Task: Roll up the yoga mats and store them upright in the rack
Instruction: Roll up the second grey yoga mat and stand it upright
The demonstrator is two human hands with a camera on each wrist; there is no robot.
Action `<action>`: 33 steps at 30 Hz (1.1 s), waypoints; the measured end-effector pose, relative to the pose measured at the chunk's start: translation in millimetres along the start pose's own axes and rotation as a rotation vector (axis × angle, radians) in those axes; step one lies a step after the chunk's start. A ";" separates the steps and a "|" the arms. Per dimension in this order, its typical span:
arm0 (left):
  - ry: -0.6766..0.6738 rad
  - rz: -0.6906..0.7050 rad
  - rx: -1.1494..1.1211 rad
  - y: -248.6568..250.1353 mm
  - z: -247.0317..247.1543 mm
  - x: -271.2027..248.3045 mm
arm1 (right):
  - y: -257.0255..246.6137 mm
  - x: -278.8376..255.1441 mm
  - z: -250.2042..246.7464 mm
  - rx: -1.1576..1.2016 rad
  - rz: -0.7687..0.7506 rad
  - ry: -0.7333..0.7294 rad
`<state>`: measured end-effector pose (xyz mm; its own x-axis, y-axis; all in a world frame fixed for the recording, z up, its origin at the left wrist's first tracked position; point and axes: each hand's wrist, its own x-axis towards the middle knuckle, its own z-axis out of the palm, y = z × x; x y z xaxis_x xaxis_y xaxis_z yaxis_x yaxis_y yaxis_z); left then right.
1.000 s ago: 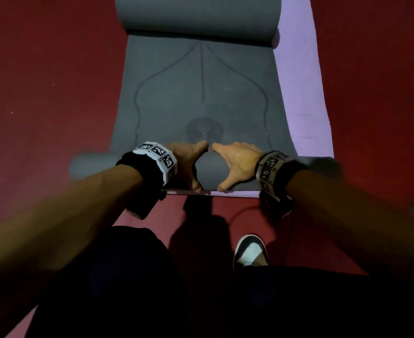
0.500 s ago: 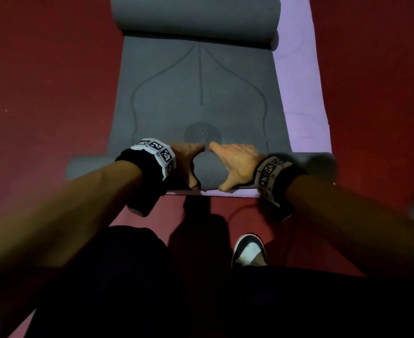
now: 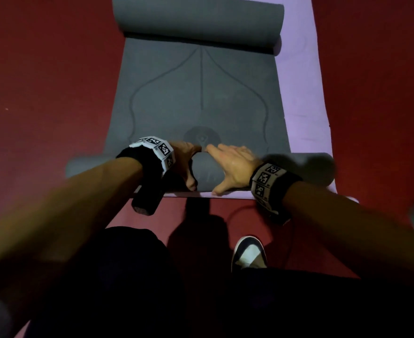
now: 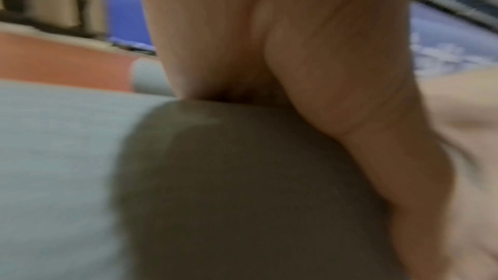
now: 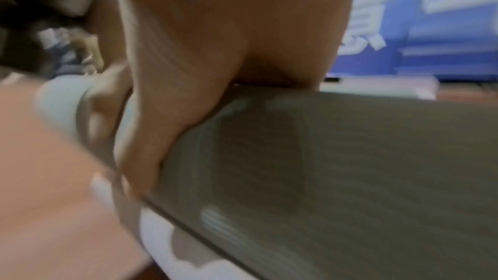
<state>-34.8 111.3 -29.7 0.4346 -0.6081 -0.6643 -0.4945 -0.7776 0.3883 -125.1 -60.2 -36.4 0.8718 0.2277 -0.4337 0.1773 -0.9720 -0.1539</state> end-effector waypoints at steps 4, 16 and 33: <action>0.125 0.047 0.141 3.7 10.1 -1.7 | 7.6 5.6 -11.4 0.122 0.029 -0.039; -0.006 0.010 -0.052 -0.5 -4.6 6.8 | -5.2 -4.5 -5.0 -0.027 0.003 0.014; -0.071 0.068 -0.202 -13.3 8.9 1.0 | -17.3 -6.9 -6.3 0.028 0.021 -0.020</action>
<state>-34.4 122.5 -41.2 0.3476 -0.6533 -0.6726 -0.3573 -0.7555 0.5491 -131.4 -45.3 -25.2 0.8658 0.2084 -0.4549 0.1458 -0.9747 -0.1691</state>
